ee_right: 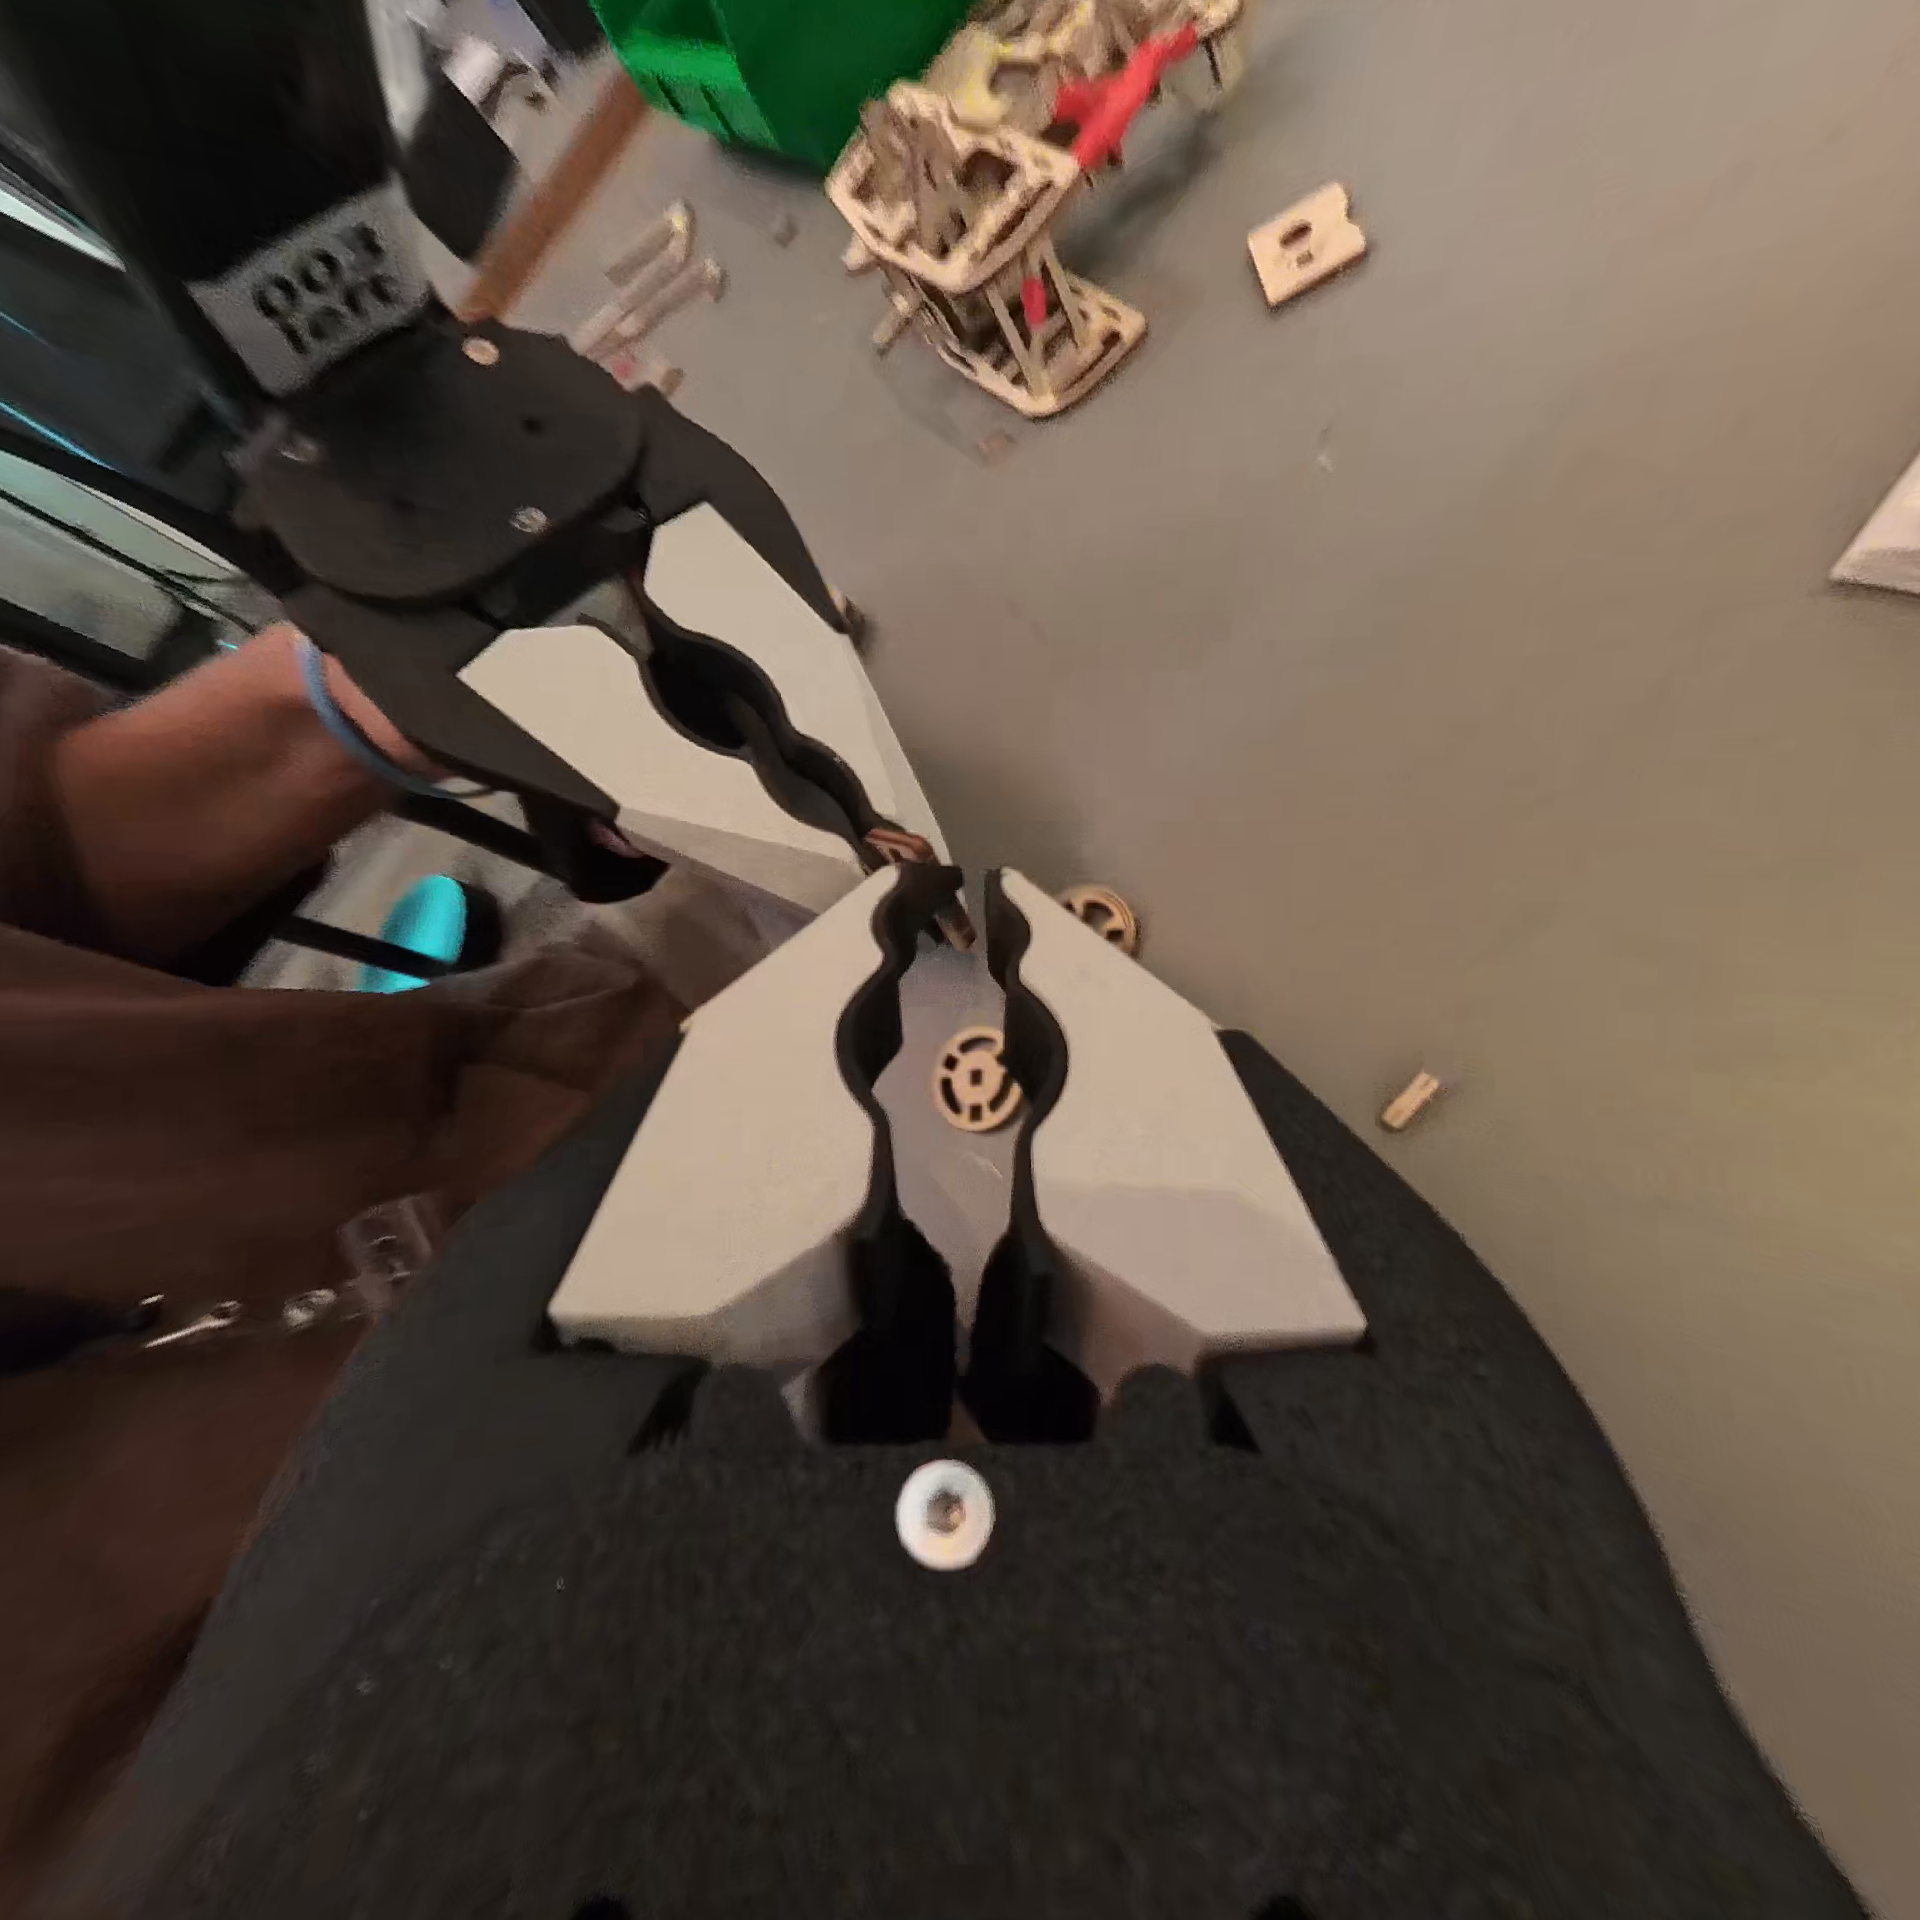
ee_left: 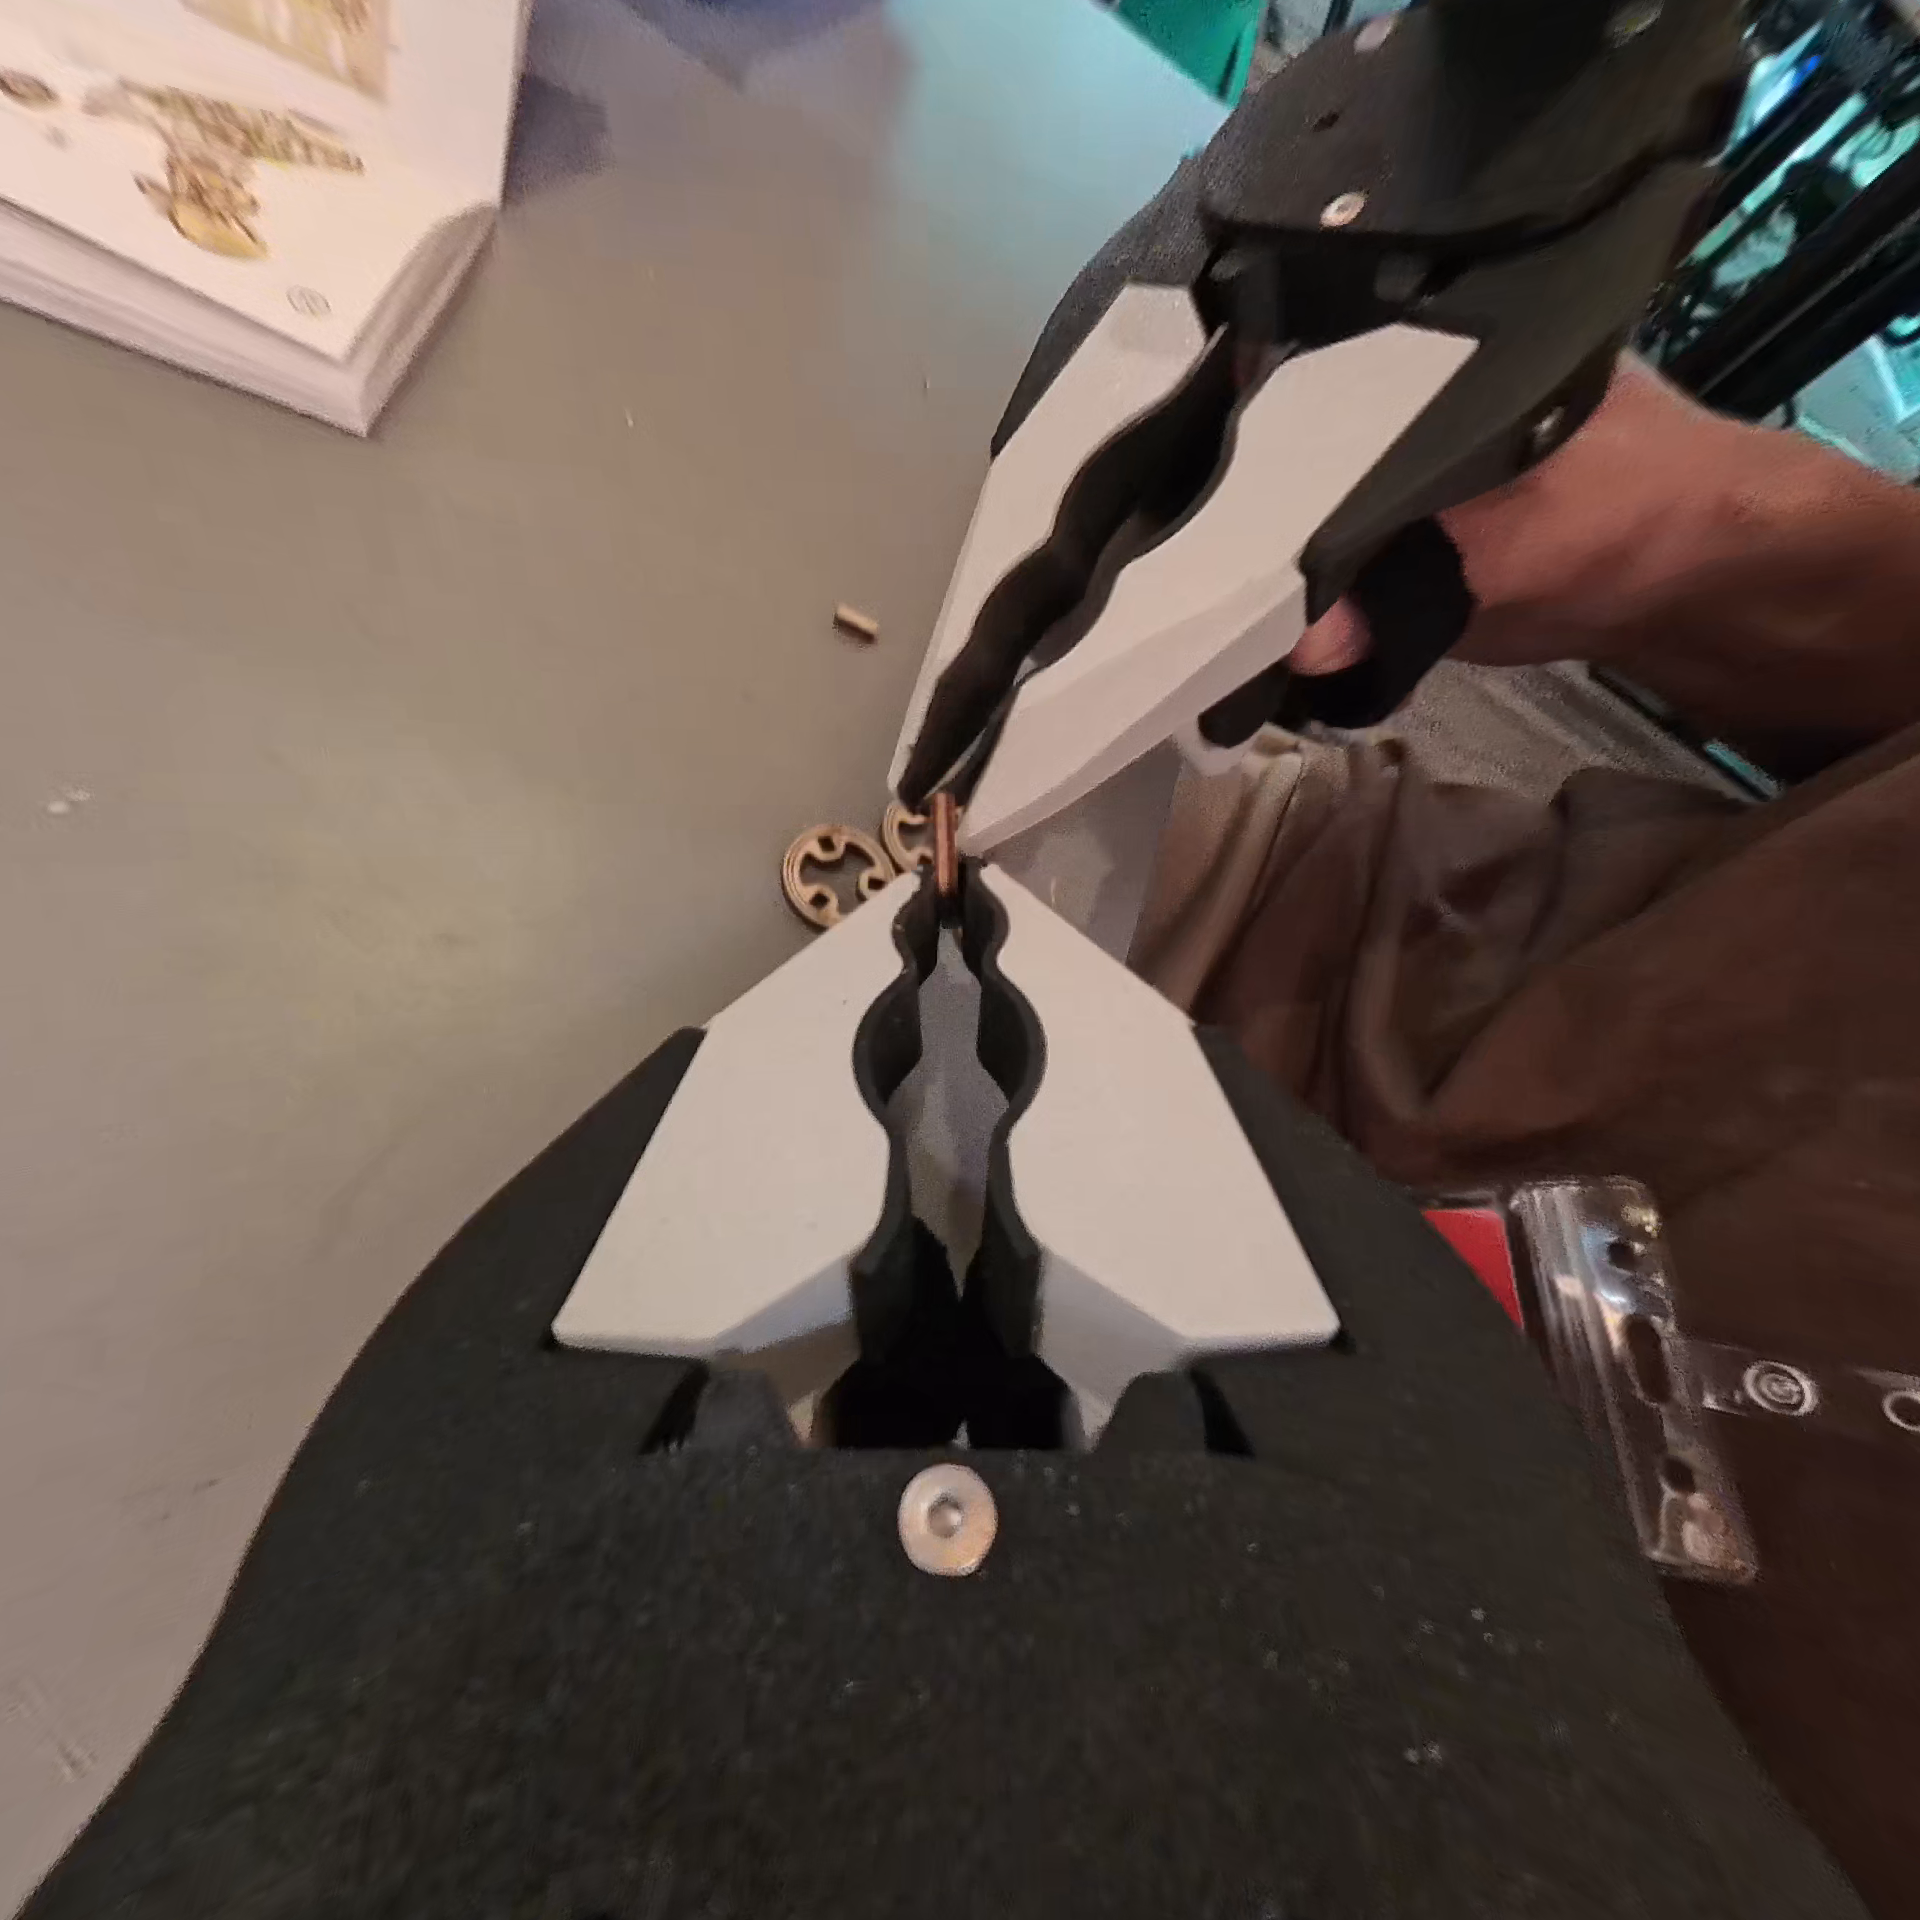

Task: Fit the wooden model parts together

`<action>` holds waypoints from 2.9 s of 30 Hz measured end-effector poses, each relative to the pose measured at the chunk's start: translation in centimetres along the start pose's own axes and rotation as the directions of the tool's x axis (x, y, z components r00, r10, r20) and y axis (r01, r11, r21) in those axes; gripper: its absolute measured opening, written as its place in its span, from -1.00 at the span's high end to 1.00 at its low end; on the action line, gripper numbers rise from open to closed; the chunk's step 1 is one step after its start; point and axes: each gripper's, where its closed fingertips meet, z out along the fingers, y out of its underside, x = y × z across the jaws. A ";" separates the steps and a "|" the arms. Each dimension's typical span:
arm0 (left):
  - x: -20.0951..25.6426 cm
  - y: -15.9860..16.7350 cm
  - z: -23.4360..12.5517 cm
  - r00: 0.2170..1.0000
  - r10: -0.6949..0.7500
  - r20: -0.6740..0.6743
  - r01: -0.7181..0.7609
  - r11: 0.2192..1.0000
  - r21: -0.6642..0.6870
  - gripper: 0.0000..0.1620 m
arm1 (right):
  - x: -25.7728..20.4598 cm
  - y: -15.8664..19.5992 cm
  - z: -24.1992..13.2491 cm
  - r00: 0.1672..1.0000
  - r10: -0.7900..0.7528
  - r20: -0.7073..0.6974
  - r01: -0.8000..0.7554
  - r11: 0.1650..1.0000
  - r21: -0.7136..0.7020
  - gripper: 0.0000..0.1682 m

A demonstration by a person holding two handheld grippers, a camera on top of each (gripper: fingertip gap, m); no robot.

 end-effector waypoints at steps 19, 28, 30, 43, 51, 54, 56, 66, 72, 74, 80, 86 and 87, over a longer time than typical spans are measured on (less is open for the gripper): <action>-9.4 3.2 -14.8 0.846 -0.245 0.474 0.186 0.968 0.168 0.99 | 0.7 -5.4 3.3 0.944 -0.322 -0.076 0.328 0.939 0.102 0.62; -11.0 6.6 -16.3 0.770 -0.234 0.593 0.224 0.970 0.092 0.99 | 0.5 -11.9 15.6 0.827 -0.562 0.015 0.561 0.824 -0.079 0.37; -11.0 6.8 -16.5 0.770 -0.218 0.600 0.216 0.973 0.077 0.99 | 1.0 -11.8 17.0 0.815 -0.579 0.039 0.578 0.804 -0.137 0.46; -11.3 7.6 -17.5 0.788 -0.242 0.566 0.238 0.968 0.082 0.99 | 1.5 -12.4 17.1 0.849 -0.502 0.165 0.528 0.802 -0.278 0.48; -7.7 3.4 -16.9 0.902 -0.332 0.277 0.255 0.926 0.280 0.99 | -0.3 -13.1 14.1 0.857 -0.501 0.122 0.514 0.849 -0.122 0.30; -5.1 0.8 -16.6 0.950 -0.298 0.090 0.248 0.900 0.359 0.99 | -4.4 -12.3 10.5 0.890 -0.388 0.238 0.395 0.918 0.019 0.47; -3.6 -0.3 -15.6 0.964 -0.265 0.008 0.244 0.900 0.361 0.99 | -8.1 -10.5 8.9 0.873 -0.251 0.417 0.253 0.966 0.052 0.52; -1.0 -2.0 -11.7 0.950 -0.281 -0.134 0.310 0.894 0.325 0.84 | -7.6 -9.2 4.5 0.824 0.075 0.561 -0.197 0.967 0.160 0.97; -0.3 -3.1 -10.4 0.949 -0.282 -0.141 0.314 0.879 0.360 0.84 | -7.5 -8.9 3.8 0.795 0.110 0.596 -0.301 0.925 0.230 0.97; -0.7 -3.1 -10.1 0.944 -0.303 -0.135 0.331 0.870 0.366 0.95 | -7.4 -8.7 3.7 0.800 0.106 0.590 -0.307 0.918 0.251 0.97; -1.6 -0.3 -8.2 0.931 -0.362 -0.046 0.362 0.897 0.253 1.00 | -5.6 -6.1 5.0 0.911 0.070 0.407 -0.170 0.961 0.217 0.93; -1.3 0.5 -7.3 0.912 -0.400 -0.087 0.409 0.890 0.200 1.00 | -5.4 -4.7 5.4 0.944 0.013 0.331 -0.078 0.980 0.184 0.87; -1.3 0.5 -7.2 0.910 -0.404 -0.090 0.414 0.889 0.195 1.00 | -5.3 -4.7 5.5 0.947 0.007 0.323 -0.071 0.980 0.187 0.87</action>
